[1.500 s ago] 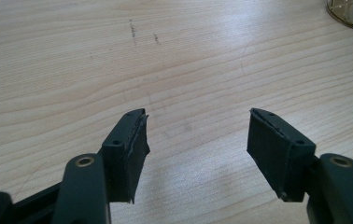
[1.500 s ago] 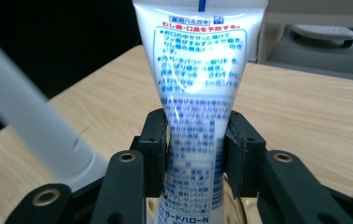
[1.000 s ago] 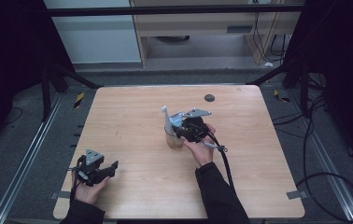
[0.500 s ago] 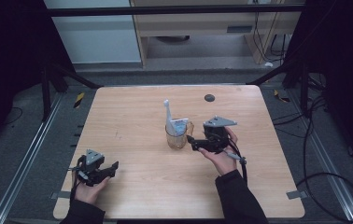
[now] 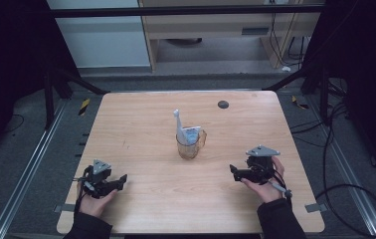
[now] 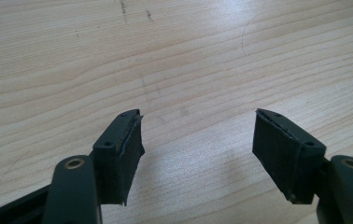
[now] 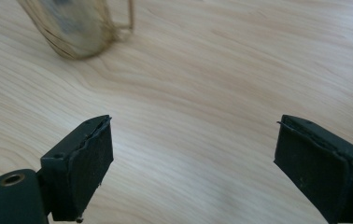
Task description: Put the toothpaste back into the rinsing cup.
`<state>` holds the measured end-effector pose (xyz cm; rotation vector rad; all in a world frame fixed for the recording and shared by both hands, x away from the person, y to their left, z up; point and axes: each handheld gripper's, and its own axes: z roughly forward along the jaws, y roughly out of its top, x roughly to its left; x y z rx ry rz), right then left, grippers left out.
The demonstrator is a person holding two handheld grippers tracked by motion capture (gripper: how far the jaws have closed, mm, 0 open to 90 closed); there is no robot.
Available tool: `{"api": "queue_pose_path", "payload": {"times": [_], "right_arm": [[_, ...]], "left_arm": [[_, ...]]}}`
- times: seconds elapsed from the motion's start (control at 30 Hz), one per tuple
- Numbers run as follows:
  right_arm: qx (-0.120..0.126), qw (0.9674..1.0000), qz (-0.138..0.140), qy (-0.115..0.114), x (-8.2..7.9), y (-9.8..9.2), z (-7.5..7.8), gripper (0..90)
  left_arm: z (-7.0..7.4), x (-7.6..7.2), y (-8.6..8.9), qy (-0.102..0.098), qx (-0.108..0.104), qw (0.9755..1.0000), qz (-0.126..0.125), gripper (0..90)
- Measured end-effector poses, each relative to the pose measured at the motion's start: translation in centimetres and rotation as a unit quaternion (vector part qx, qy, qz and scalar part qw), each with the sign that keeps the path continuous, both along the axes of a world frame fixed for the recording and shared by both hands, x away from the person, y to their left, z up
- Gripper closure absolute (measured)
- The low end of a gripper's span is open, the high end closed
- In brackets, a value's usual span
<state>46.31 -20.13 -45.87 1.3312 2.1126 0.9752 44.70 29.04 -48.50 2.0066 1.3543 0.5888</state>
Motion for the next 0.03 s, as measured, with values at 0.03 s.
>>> {"api": "queue_pose_path", "payload": {"times": [0.03], "right_arm": [[0.001, 1.0, -0.005, 0.006, -0.22, -0.41, -0.12, 11.0]], "left_arm": [[-0.03, 0.0, 0.0, 0.0, 0.001, 1.0, 0.0, 31.4]]}}
